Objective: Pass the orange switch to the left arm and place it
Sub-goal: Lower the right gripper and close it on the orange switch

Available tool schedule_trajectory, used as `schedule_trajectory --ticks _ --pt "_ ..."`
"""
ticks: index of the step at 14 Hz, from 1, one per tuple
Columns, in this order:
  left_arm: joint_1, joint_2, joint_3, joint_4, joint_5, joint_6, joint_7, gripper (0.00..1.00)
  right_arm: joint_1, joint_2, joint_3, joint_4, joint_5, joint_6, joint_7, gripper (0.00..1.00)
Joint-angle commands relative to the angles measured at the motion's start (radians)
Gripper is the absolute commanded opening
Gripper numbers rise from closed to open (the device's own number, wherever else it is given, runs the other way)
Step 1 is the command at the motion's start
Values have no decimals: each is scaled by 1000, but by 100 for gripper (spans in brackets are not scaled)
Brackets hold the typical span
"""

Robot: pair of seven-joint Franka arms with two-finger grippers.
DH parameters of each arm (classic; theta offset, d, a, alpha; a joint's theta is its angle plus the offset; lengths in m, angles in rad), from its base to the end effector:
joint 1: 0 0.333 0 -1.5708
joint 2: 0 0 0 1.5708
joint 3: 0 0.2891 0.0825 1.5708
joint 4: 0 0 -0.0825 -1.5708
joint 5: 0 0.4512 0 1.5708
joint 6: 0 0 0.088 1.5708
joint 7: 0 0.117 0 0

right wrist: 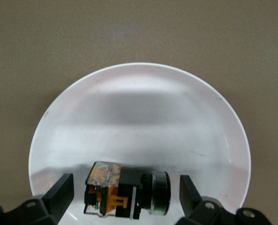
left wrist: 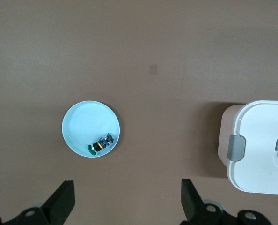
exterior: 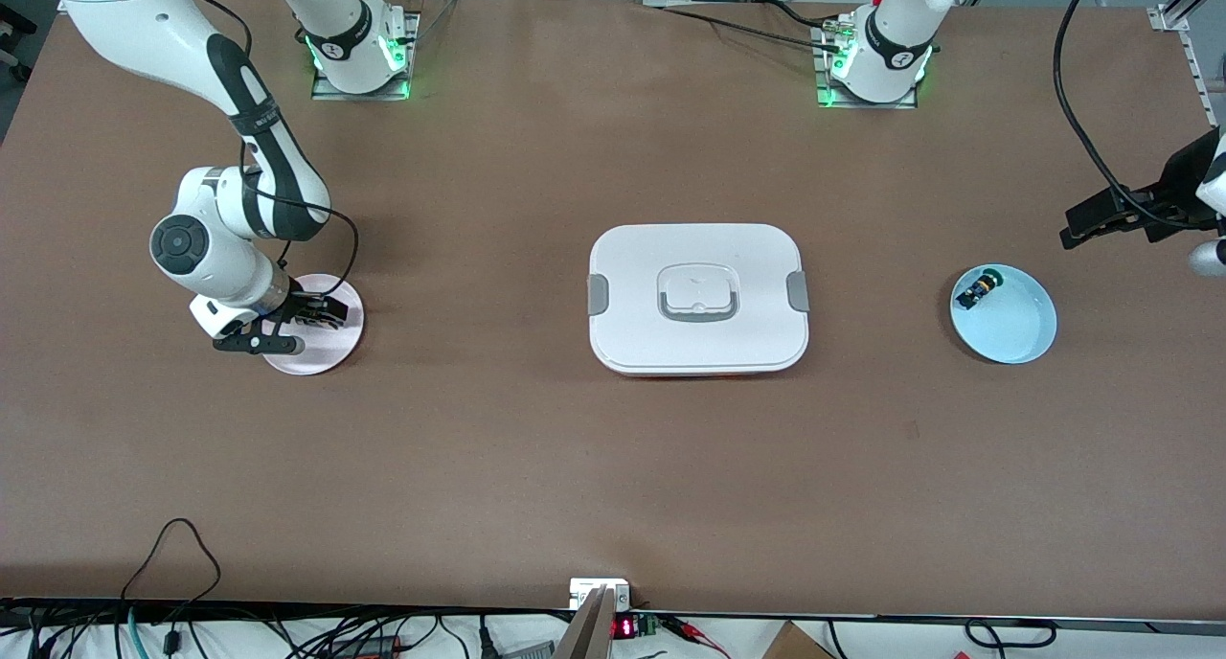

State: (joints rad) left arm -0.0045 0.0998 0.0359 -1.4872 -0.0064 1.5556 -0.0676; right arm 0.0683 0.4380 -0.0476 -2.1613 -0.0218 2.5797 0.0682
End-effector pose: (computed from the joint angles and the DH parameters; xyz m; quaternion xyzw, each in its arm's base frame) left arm 0.6474 0.0186 0.5680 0.9987 0.0494 -0.0157 0.0011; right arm 0.5866 0.0103 0.0975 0.9998 -0.0123 -0.0089 0.0162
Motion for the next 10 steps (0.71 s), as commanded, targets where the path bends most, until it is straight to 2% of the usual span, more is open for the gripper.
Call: schedule_trajectory --ticks 1,7,10 --pt "5 12 1 28 -10 -14 26 100 -1 7 2 -83 11 164 5 100" --pt "5 14 1 30 -10 -14 26 100 -2 1 2 -83 11 162 -2 100" --pt "6 12 1 28 -12 -12 26 100 -5 -4 0 -63 11 96 2 100"
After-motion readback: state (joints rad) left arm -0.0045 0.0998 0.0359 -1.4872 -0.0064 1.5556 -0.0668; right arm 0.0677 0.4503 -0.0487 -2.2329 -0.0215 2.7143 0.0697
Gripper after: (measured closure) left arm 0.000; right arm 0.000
